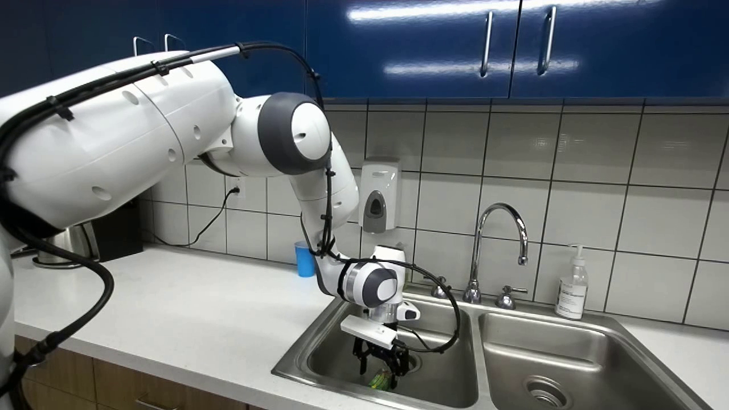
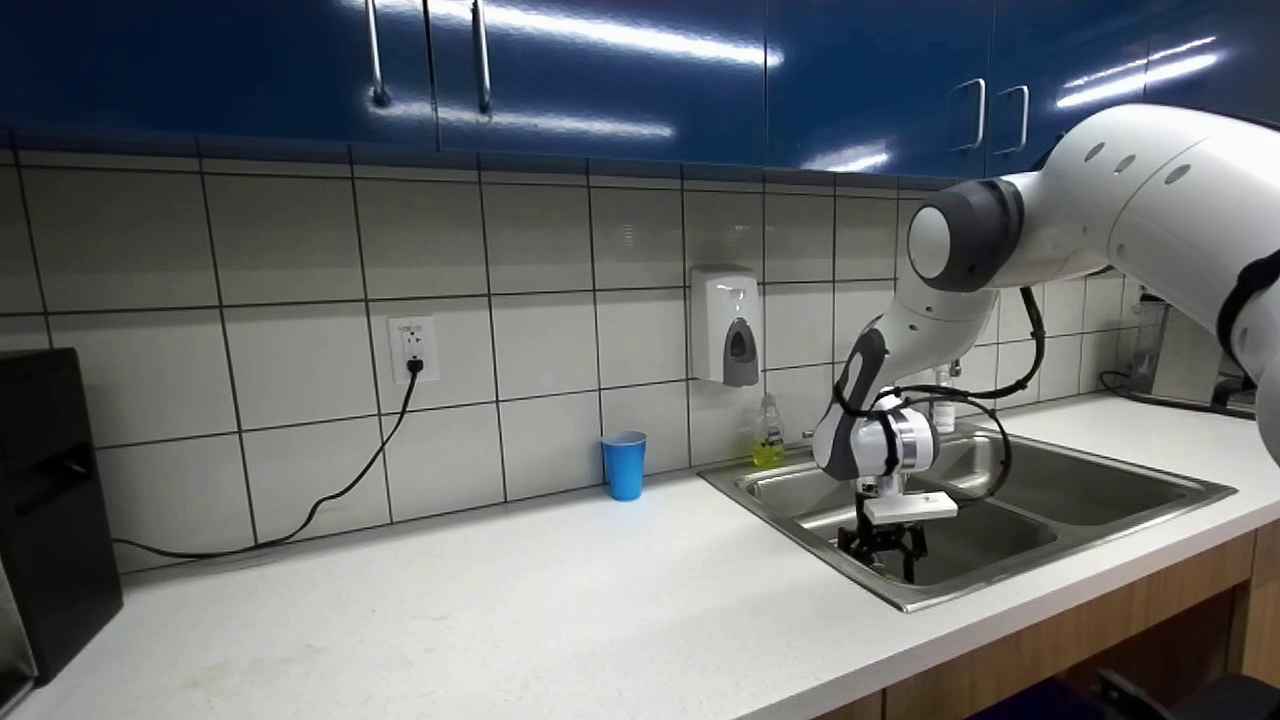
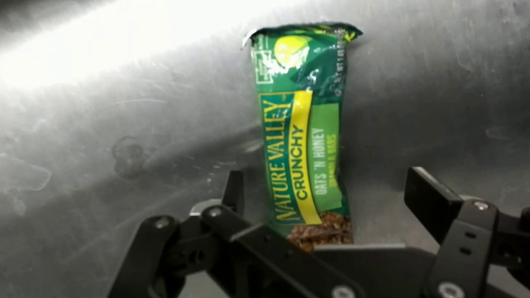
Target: Remove the chocolate bar from the sink
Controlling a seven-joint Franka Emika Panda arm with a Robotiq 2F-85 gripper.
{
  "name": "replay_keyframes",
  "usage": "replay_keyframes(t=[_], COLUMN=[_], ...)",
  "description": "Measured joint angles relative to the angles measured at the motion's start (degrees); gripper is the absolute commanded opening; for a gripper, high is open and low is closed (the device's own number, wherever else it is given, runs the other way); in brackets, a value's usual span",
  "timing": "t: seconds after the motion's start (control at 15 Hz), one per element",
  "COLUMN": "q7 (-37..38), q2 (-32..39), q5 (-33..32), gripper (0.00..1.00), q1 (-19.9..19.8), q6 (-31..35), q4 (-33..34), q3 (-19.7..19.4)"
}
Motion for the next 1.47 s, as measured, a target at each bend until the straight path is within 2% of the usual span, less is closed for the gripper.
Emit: replay_keyframes(t=[0.6, 1.47], q7=[0.1, 0.0], q2=[-2.1, -4.3], q5=[0.0, -1.1], gripper=[1.0, 1.0], q1=[0.0, 0.0], q6=[4.1, 1.4], q4=[-3.6, -5.7], q3=[-0.1, -0.8])
